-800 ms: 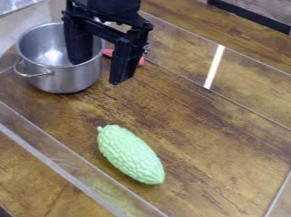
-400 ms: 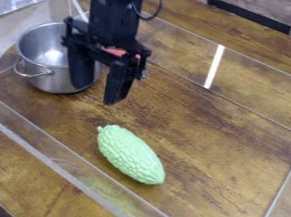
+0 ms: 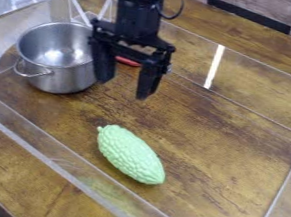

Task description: Move the orange spoon to the left

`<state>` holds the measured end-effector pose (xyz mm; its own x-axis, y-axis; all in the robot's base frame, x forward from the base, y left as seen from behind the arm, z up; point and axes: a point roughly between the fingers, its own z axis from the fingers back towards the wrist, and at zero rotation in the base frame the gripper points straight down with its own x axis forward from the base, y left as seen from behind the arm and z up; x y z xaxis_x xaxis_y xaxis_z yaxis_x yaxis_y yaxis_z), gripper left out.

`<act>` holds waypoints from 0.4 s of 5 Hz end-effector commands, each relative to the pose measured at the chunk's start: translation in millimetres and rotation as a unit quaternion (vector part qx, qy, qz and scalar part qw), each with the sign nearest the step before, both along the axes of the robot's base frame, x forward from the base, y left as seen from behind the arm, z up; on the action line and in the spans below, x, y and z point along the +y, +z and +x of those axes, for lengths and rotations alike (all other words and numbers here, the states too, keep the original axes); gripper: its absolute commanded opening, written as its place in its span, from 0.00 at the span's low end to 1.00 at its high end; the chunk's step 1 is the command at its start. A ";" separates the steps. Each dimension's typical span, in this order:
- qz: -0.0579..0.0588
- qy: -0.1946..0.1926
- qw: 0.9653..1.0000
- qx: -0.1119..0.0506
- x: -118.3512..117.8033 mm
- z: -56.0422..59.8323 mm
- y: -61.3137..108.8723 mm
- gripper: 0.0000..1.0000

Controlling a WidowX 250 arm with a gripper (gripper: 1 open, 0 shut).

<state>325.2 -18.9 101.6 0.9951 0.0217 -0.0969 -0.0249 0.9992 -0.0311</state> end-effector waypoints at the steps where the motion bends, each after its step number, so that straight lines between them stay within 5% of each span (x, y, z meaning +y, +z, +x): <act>1: -0.007 -0.027 0.999 -0.029 -5.1 14.4 16.0 1.00; 2: -0.010 -0.010 0.999 -0.029 -4.9 15.5 10.1 1.00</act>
<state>334.9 -22.9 97.4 0.9959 0.0031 -0.0908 -0.0076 0.9988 -0.0491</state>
